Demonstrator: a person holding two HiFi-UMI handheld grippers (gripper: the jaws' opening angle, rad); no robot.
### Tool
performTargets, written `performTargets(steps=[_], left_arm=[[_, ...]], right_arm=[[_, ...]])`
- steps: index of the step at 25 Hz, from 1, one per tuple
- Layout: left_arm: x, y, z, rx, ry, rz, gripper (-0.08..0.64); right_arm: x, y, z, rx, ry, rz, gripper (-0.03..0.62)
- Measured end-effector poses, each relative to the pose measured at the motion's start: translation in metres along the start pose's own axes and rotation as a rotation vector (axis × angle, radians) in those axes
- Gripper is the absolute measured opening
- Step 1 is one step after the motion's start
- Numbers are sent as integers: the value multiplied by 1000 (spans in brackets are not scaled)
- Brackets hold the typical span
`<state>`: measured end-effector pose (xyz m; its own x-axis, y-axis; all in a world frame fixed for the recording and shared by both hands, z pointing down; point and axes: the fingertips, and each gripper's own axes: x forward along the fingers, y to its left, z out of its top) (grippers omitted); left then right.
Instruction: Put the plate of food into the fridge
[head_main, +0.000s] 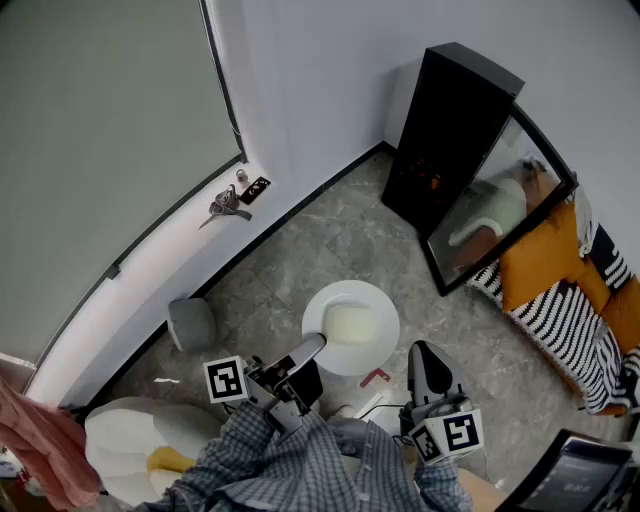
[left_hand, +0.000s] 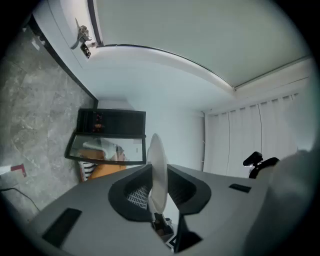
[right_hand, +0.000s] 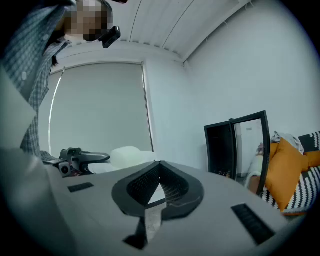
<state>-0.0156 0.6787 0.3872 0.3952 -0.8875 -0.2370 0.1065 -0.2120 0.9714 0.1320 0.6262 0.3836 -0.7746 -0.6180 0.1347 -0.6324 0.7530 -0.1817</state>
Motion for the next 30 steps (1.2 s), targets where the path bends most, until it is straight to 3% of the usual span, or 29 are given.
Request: performTargets(steps=[10,13,17,23,27,30], left_arm=[[2,1,4,-4,-6,-7,75],[2,1,5,-2,-4,-5,75],[0,3,5,4,-3,-1,75],[-6,5,9,4,-3,4,75],[-9,3,13,15,-6,-8,75],[-14,2,17,3,-28,-29,75]], right_arm=[[5,-4,2,23,4,-7,8],[6,-5,1,74,9,-6,8],[9,0,1,212,5,42,8],[12,5,6,526,-82,88,10],[17,16,1,625,-57,120,86],[20,29,-6,715,-31,156,95]])
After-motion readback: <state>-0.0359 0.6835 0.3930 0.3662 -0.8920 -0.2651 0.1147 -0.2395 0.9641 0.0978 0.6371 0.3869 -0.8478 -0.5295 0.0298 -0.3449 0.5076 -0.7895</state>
